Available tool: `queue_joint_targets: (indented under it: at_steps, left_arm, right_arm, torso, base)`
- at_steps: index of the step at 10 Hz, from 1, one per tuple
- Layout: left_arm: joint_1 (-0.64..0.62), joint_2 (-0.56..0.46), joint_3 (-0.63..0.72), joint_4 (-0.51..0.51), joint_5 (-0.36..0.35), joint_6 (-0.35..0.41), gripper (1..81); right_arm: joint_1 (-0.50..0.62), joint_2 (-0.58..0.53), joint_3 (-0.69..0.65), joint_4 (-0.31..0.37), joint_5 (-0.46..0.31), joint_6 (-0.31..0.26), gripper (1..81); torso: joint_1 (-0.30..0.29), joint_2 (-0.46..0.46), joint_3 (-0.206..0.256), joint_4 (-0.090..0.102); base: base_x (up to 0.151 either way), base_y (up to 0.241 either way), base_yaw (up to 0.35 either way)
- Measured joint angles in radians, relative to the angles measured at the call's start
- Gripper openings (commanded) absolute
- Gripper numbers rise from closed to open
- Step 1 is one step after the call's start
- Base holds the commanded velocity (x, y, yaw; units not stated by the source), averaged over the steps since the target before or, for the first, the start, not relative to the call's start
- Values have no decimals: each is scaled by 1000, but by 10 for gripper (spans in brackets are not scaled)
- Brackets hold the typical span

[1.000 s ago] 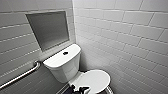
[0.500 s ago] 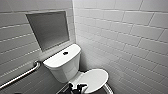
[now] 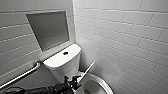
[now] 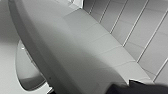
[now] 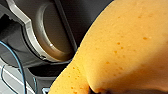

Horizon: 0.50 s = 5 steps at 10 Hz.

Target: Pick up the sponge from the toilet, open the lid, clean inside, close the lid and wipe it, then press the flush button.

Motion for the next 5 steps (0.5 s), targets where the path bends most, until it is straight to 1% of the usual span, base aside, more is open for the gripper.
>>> queue_joint_targets:
  at_steps: [2,3,4,5]
  left_arm:
    - [-14,-32,4,0,-17,-14,811]
    - [-28,-64,3,-1,-44,-27,811]
    - [-42,-94,-8,-8,-67,-62,811]
    - [-50,-108,-16,-15,-59,-98,811]
  right_arm:
    - [0,0,0,0,-1,0,10]
    - [0,0,0,0,0,0,10]
    - [0,0,0,0,0,0,10]
    - [0,0,0,0,0,0,10]
  torso:
    - [0,0,0,0]
    - [0,0,0,0]
    - [0,0,0,0]
    - [0,0,0,0]
  base:
    - [0,0,0]
    - [0,0,0]
    - [0,0,0]
    - [0,0,0]
